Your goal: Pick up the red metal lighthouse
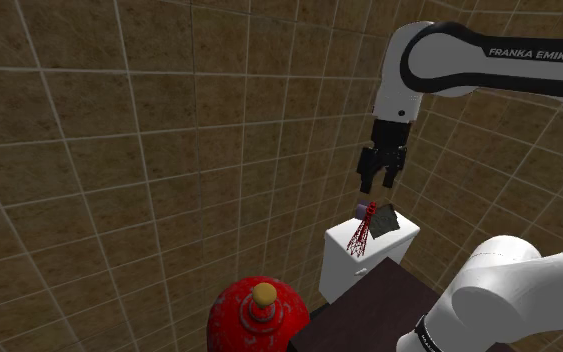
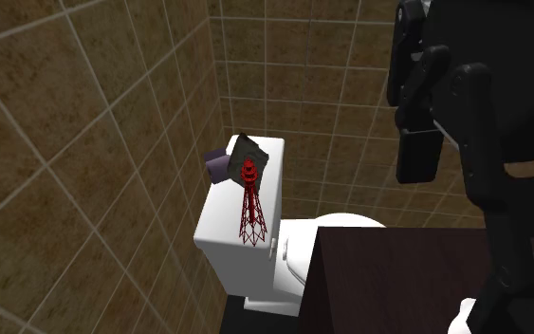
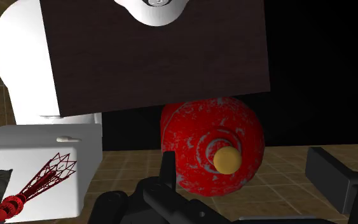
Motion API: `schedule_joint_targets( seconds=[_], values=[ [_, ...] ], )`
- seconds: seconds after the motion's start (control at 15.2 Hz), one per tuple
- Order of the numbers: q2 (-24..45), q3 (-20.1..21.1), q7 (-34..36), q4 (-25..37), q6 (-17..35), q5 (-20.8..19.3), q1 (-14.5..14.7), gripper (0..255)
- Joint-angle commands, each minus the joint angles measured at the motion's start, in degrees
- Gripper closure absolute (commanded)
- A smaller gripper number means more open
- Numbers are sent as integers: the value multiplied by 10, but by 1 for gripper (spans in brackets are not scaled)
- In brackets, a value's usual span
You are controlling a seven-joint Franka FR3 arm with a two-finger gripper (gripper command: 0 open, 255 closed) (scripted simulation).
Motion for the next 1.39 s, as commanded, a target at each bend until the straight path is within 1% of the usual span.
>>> schedule_joint_targets(
  seconds=[0.0, 0.33, 0.66, 1.06, 1.32],
  values=[
    [0, 0, 0, 0, 0, 0, 0, 0],
    [-6, -52, -69, -60, 83, -45, -24, 0],
    [15, -110, -138, -101, 175, -86, -48, 0],
    [78, -186, -224, -120, 297, -117, -68, 0],
    [143, -242, -288, -114, 380, -118, -68, 0]
  ],
)
